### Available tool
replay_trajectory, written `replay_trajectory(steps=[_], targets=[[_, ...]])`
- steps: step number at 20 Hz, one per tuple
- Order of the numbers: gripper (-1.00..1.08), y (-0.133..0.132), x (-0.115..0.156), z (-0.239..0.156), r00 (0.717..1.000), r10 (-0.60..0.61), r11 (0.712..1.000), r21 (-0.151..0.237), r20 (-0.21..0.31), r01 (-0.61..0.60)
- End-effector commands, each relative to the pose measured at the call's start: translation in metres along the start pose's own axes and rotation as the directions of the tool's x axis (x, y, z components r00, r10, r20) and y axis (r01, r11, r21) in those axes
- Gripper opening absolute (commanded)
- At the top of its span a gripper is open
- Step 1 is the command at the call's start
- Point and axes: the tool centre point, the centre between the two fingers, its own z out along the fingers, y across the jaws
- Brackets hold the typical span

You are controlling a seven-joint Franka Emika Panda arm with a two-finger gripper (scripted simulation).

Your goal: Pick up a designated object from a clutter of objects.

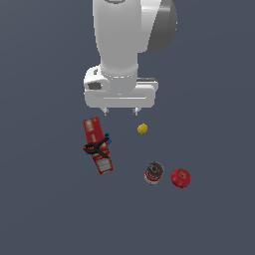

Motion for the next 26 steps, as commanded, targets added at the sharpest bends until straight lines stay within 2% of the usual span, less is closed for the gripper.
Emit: replay_trajectory(steps=[1,13,20,26], targets=[[1.0,0.0,0.0,0.0,1.0,0.0,1.0,0.0,0.0,0.0],[1.0,-0.016,-0.002,0.003,0.997,-0.074,0.997,-0.021,0.019,0.074],[1.0,-0.013,0.001,0.003,0.999,-0.028,0.999,-0.019,0.015,0.028],[1.0,-0.008,0.008,0.003,0.998,0.068,0.998,-0.014,0.01,-0.067]])
